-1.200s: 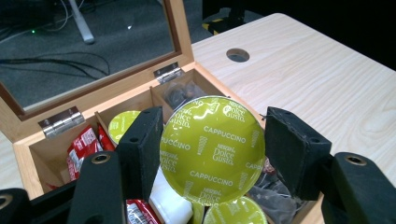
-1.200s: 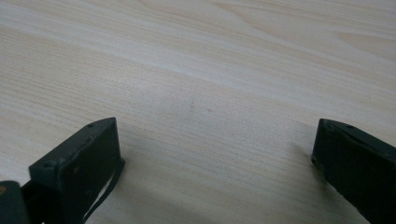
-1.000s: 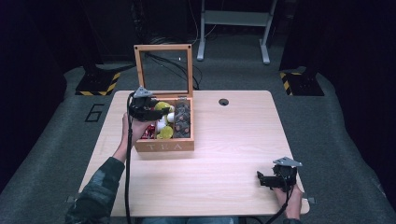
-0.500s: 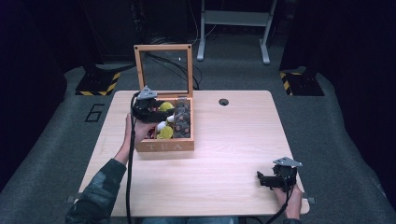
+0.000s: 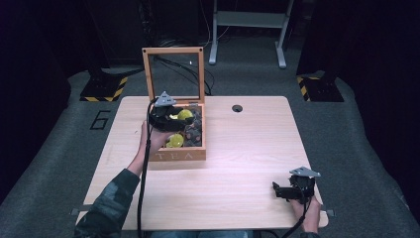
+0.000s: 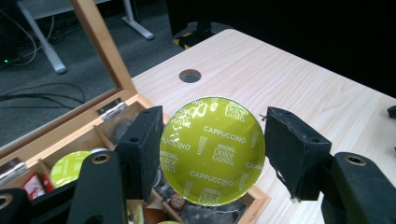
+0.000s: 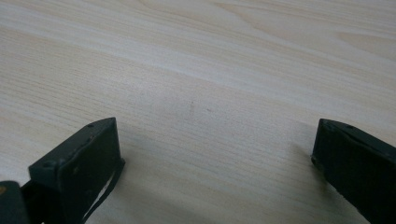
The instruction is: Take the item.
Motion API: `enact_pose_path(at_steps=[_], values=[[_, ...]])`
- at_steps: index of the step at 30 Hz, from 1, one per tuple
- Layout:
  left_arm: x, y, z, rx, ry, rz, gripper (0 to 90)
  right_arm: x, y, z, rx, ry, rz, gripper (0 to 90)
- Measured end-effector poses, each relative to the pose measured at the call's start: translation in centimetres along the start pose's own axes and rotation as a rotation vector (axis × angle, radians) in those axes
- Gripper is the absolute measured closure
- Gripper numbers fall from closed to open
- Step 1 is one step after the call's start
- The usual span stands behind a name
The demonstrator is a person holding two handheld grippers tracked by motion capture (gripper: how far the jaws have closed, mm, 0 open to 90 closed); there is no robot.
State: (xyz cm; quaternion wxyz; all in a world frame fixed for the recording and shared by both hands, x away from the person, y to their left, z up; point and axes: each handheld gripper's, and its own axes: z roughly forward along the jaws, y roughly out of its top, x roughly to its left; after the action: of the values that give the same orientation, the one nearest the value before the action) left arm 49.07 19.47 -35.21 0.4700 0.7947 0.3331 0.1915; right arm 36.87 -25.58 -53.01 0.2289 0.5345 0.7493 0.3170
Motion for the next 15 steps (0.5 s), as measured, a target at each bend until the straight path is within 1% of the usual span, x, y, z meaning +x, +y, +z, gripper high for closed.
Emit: enact_pose_path(at_steps=[4, 9, 10, 11, 12, 13, 14, 15], values=[[-0.6, 0.1, 0.6, 0.010, -0.014, 0.012, 38.7, 0.0, 0.0, 0.0, 0.000, 0.000, 0.000, 0.4], [-1.3, 0.1, 1.3, 0.020, -0.036, 0.013, 38.7, 0.0, 0.0, 0.0, 0.000, 0.000, 0.000, 0.4], [-1.4, 0.1, 1.5, 0.019, -0.035, 0.019, 38.7, 0.0, 0.0, 0.0, 0.000, 0.000, 0.000, 0.4], [-1.6, 0.1, 1.6, 0.020, -0.038, 0.015, 38.7, 0.0, 0.0, 0.0, 0.000, 0.000, 0.000, 0.4], [-1.6, 0.1, 1.7, 0.023, -0.037, 0.021, 38.7, 0.0, 0.0, 0.0, 0.000, 0.000, 0.000, 0.4], [-1.7, 0.1, 1.8, 0.027, -0.044, 0.018, 38.7, 0.0, 0.0, 0.0, 0.000, 0.000, 0.000, 0.4], [-1.8, 0.1, 1.9, 0.024, -0.042, 0.023, 38.7, 0.0, 0.0, 0.0, 0.000, 0.000, 0.000, 0.5], [-2.0, 0.1, 2.1, 0.025, -0.045, 0.020, 38.7, 0.0, 0.0, 0.0, 0.000, 0.000, 0.000, 0.4]])
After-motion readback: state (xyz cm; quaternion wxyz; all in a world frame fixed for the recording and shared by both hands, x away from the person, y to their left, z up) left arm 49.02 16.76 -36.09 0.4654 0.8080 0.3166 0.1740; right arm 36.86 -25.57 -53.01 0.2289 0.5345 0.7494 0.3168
